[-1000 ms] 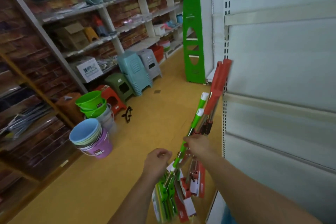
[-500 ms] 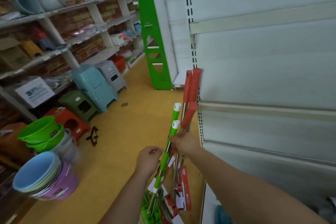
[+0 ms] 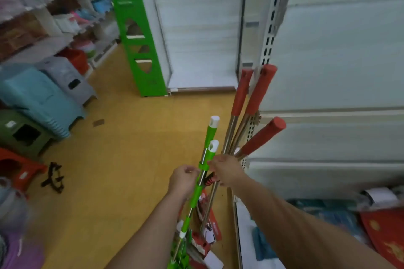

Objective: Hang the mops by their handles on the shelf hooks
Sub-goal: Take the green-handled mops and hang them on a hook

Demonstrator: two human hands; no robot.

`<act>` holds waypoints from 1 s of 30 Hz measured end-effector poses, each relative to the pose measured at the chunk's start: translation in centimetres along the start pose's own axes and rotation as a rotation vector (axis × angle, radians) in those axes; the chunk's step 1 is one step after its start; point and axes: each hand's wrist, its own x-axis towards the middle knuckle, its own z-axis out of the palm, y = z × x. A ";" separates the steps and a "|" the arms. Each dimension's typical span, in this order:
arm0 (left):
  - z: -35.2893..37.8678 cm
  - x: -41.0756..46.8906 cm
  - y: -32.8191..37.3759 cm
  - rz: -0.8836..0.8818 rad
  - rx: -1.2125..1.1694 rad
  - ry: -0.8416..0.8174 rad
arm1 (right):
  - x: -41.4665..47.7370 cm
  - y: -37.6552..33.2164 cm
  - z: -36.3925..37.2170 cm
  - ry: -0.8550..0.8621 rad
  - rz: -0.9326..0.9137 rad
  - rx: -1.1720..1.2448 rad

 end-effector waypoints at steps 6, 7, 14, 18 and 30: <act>0.7 6.0 -2.5 0.005 0.075 -0.101 | 2.7 -0.2 2.9 0.124 0.083 -0.001; 0.9 6.5 -2.7 0.007 0.076 -0.107 | 3.1 -0.3 3.1 0.142 0.089 0.009; 2.7 10.4 -4.2 -0.012 0.107 -0.204 | 7.6 0.4 5.1 0.223 0.163 -0.005; 3.7 12.2 -4.8 -0.030 0.102 -0.247 | 8.9 -0.2 5.0 0.232 0.203 -0.035; 3.4 13.2 -7.0 0.017 0.098 -0.292 | 11.2 0.2 6.7 0.304 0.224 0.057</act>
